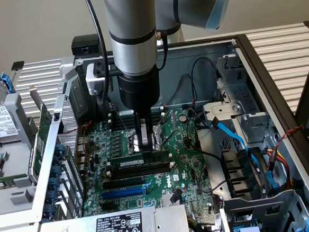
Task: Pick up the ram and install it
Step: 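Insert the ram into the slot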
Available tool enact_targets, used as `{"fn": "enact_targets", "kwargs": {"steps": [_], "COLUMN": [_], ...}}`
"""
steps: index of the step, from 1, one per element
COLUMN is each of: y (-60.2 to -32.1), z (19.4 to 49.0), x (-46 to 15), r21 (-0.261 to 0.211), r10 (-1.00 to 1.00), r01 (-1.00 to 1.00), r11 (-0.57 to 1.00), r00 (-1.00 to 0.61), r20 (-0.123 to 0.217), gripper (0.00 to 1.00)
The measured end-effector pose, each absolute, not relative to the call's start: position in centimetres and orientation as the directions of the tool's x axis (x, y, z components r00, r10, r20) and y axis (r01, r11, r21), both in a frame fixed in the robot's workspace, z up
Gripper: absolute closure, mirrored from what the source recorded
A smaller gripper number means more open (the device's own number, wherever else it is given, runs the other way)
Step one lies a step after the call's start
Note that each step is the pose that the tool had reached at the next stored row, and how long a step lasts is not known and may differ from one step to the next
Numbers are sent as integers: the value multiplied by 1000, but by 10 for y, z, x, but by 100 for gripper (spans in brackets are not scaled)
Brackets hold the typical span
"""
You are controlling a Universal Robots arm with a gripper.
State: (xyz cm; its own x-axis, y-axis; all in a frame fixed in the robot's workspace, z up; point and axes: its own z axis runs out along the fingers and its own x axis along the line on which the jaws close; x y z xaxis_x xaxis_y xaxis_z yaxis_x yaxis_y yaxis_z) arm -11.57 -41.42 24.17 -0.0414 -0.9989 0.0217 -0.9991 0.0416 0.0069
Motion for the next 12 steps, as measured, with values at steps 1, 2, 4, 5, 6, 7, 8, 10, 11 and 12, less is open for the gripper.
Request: {"fn": "enact_targets", "kwargs": {"steps": [1, 2, 4, 5, 6, 7, 8, 10, 11, 12], "y": [-414, -414, -414, -414, -414, -414, -414, -414, -414, -414], "z": [241, 241, 240, 240, 240, 240, 240, 240, 239, 239], "x": [-116, -116, -116, -116, -116, -116, -116, -116, -116, -116], "r21": [7, 7, 7, 7, 7, 7, 7, 7, 7, 7], "r10": [-999, -999, -999, -999, -999, -999, -999, -999, -999, -999], "r01": [-999, -999, -999, -999, -999, -999, -999, -999, -999, -999], "r11": [42, 42, 42, 42, 42, 41, 41, 42, 42, 42], "r00": [-41, -41, -41, -42, -41, -41, -41, -41, -41, -41], "r20": [21, 22, 22, 22, 22, 22, 22, 22, 22, 22], "gripper": [88, 88, 88, 88, 88, 88, 88, 88, 88, 88]}}
